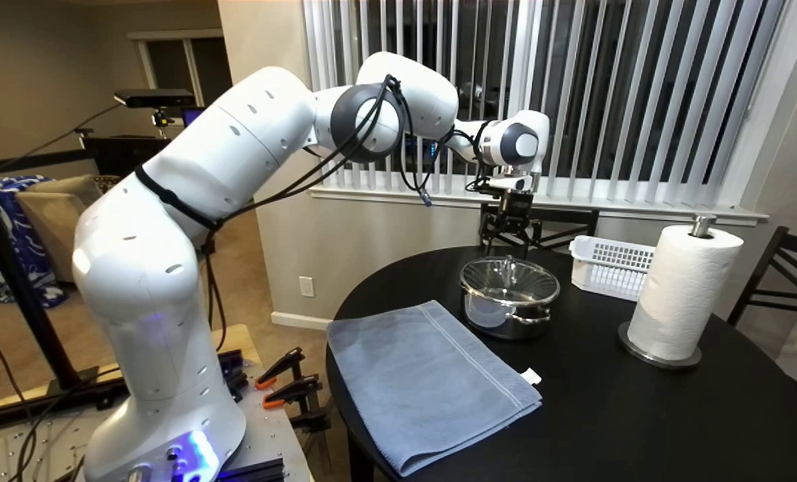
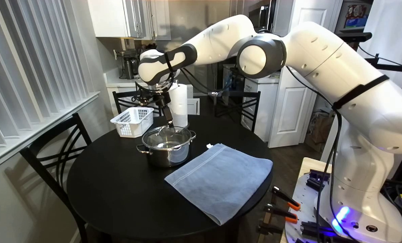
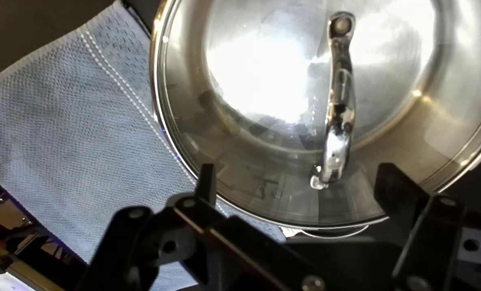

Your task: Remove the glass lid from the pot and then put it on the blue towel

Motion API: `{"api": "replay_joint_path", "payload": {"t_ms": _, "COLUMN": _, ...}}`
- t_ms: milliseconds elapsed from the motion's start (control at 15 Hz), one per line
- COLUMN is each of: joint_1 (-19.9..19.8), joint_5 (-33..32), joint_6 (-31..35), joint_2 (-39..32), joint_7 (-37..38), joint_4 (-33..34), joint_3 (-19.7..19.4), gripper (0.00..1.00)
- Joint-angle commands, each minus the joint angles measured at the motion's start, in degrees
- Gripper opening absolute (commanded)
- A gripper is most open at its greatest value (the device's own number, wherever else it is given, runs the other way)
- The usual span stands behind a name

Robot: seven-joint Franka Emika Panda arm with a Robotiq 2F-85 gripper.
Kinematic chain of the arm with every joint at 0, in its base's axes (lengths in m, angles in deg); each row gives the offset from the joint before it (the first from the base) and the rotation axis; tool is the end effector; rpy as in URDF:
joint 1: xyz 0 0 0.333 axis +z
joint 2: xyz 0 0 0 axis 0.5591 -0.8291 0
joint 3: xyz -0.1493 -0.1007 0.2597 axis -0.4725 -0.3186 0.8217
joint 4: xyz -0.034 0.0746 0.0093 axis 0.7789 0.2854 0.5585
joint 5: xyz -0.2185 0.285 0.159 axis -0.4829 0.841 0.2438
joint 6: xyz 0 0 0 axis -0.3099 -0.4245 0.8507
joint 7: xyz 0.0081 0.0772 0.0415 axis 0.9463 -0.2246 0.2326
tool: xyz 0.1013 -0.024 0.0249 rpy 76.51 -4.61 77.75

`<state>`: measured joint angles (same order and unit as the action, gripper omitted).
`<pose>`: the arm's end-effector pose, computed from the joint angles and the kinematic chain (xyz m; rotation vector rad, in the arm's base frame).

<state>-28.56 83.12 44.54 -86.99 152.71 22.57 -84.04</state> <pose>0.7526 0.0225 0.2834 1.3079 -2.6095 -0.0169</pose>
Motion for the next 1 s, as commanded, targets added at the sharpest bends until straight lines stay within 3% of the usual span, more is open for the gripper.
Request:
{"api": "replay_joint_path", "payload": {"t_ms": 0, "joint_1": -0.83, "joint_5": 1.01, "joint_6": 0.84, "joint_2": -1.89, "joint_7": -0.03, "joint_4": 2.36, "joint_3": 0.39, "gripper": 1.00}}
{"api": "replay_joint_path", "payload": {"t_ms": 467, "joint_1": -0.76, "joint_5": 1.27, "joint_6": 4.24, "joint_2": -4.34, "joint_7": 0.09, "joint_4": 3.32, "joint_3": 0.52, "gripper": 1.00}}
{"api": "replay_joint_path", "payload": {"t_ms": 800, "joint_1": -0.59, "joint_5": 1.38, "joint_6": 8.68, "joint_2": -2.37, "joint_7": 0.26, "joint_4": 0.82, "joint_3": 0.53, "gripper": 1.00}}
{"api": "replay_joint_path", "payload": {"t_ms": 867, "joint_1": -0.56, "joint_5": 1.45, "joint_6": 9.75, "joint_2": -1.93, "joint_7": 0.27, "joint_4": 0.16, "joint_3": 0.58, "gripper": 0.77}}
{"api": "replay_joint_path", "payload": {"t_ms": 933, "joint_1": -0.57, "joint_5": 1.46, "joint_6": 10.49, "joint_2": -1.83, "joint_7": 0.21, "joint_4": -0.01, "joint_3": 0.59, "gripper": 0.73}}
